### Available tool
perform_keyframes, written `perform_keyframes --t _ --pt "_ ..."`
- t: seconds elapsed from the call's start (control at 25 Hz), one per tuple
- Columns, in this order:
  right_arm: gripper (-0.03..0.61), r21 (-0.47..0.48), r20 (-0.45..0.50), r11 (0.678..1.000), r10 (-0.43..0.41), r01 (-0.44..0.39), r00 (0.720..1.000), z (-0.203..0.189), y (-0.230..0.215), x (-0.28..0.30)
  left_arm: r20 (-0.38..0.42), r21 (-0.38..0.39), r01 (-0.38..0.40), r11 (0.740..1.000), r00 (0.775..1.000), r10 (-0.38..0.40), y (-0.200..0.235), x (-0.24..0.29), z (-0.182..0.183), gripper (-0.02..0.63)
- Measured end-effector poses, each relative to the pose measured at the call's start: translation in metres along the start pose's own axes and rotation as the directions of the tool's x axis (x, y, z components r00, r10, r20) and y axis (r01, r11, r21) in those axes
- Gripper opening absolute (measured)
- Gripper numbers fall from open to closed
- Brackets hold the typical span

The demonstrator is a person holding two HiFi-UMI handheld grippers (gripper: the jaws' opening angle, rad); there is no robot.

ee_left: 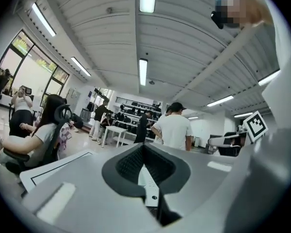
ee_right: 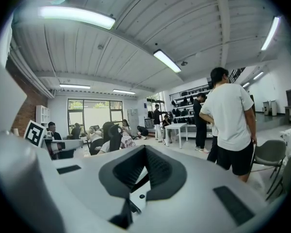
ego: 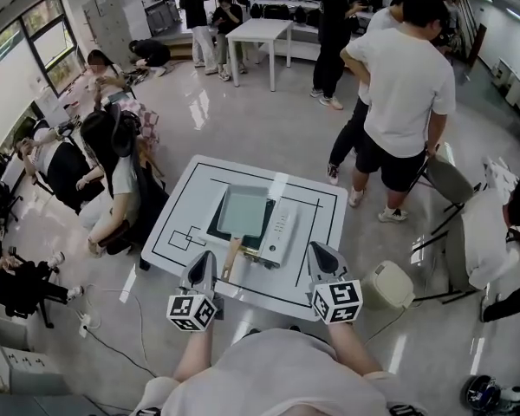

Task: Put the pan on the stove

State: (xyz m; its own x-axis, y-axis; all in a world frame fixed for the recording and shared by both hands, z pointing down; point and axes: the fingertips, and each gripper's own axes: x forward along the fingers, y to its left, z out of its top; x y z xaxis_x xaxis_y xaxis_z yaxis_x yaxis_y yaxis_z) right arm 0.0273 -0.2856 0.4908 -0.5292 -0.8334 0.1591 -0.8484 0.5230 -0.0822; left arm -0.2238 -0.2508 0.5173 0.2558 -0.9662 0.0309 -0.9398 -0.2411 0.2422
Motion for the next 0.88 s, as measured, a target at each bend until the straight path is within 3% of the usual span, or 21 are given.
perform_keyframes --t 0.12,0.32,0.88 --pt "0.008 0.008 0.003 1.0 0.017 -0.017 1.0 0.0 0.005 -0.003 -0.006 0.037 -0.042 0.998 0.999 0.043 -0.003 -0.006 -0.003 0.011" --pt "0.008 0.017 0.008 0.999 0.029 -0.029 1.0 0.0 0.004 -0.004 0.0 0.022 -0.073 0.997 0.997 0.073 -0.005 -0.01 -0.003 0.011" --pt "0.008 -0.003 0.032 0.998 0.06 -0.06 0.998 0.013 0.006 -0.006 0.009 0.067 -0.083 0.994 0.997 0.082 -0.014 -0.008 0.004 0.011"
